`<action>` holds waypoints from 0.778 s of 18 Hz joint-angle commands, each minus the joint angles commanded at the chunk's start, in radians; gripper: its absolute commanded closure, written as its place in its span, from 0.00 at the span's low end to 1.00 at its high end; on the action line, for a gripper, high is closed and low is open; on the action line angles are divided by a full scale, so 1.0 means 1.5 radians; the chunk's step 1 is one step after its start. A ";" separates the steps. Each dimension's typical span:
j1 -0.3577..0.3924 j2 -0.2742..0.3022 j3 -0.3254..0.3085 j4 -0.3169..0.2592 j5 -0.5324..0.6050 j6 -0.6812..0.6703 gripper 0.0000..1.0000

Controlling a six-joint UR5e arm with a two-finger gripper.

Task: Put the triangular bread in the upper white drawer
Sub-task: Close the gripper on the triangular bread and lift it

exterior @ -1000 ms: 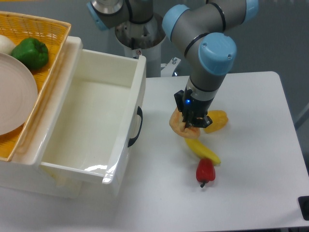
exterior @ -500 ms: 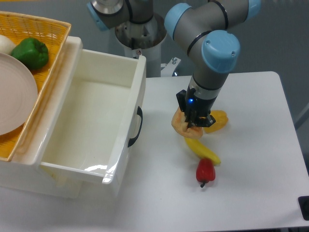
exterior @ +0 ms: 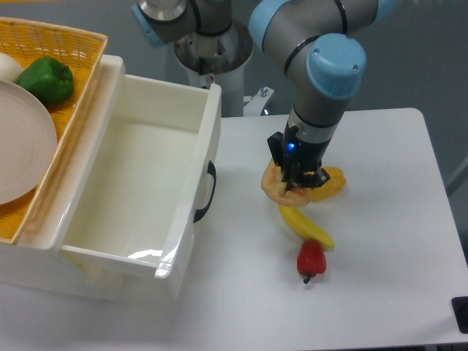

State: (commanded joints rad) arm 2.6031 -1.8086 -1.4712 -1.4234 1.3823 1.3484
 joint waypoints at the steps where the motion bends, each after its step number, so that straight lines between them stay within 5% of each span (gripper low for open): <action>1: 0.002 0.000 0.001 -0.001 -0.009 0.000 0.91; 14: 0.008 0.060 0.002 -0.028 -0.107 -0.152 0.91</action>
State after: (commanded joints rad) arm 2.6154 -1.7181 -1.4680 -1.4649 1.2212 1.1200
